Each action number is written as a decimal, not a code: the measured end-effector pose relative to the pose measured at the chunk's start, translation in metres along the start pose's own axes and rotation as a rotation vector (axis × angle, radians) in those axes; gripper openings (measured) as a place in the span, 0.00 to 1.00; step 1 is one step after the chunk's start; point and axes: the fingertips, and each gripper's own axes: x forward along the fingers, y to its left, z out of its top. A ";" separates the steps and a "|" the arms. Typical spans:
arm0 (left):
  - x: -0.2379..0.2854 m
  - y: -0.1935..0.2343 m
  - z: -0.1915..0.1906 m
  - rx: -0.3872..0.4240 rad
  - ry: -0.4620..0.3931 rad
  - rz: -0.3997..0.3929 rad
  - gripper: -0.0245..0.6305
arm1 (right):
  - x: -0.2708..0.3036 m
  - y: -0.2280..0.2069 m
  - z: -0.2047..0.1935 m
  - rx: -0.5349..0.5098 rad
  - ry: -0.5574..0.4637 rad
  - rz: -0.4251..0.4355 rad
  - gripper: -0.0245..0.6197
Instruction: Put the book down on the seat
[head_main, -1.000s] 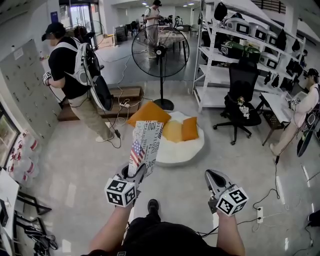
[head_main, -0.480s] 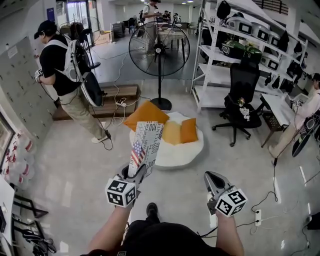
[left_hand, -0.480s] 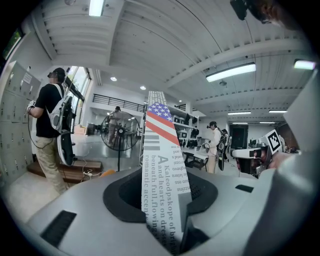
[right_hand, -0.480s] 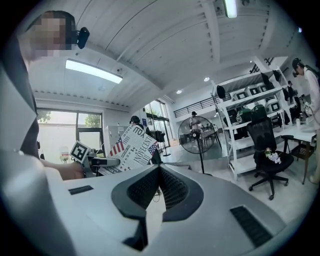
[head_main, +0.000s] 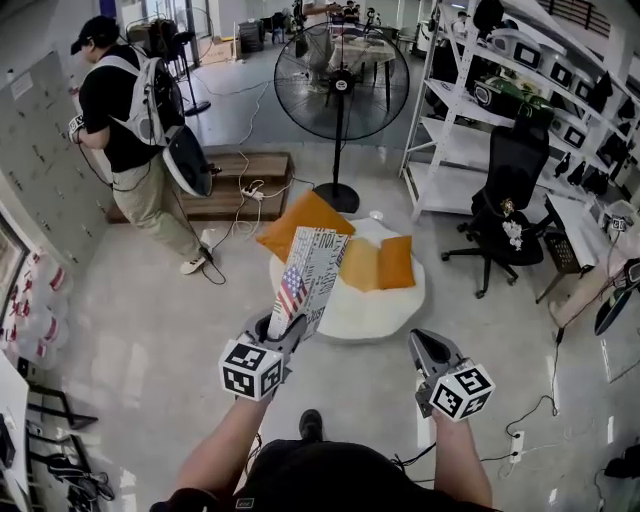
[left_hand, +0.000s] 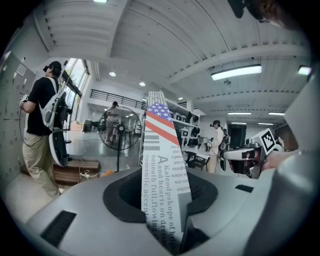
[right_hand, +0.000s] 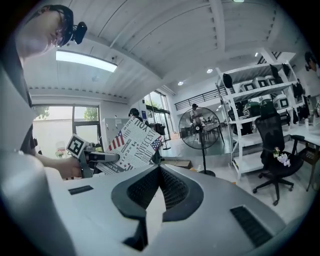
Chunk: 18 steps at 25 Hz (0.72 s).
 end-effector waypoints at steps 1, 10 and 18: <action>0.010 0.008 0.008 0.018 -0.007 -0.011 0.27 | 0.015 -0.001 0.005 -0.014 0.002 0.004 0.06; 0.053 0.069 0.043 0.029 -0.042 -0.044 0.27 | 0.107 0.008 0.041 -0.033 0.000 0.026 0.06; 0.062 0.111 0.041 -0.004 -0.029 -0.019 0.27 | 0.127 -0.009 0.036 -0.014 0.036 -0.023 0.06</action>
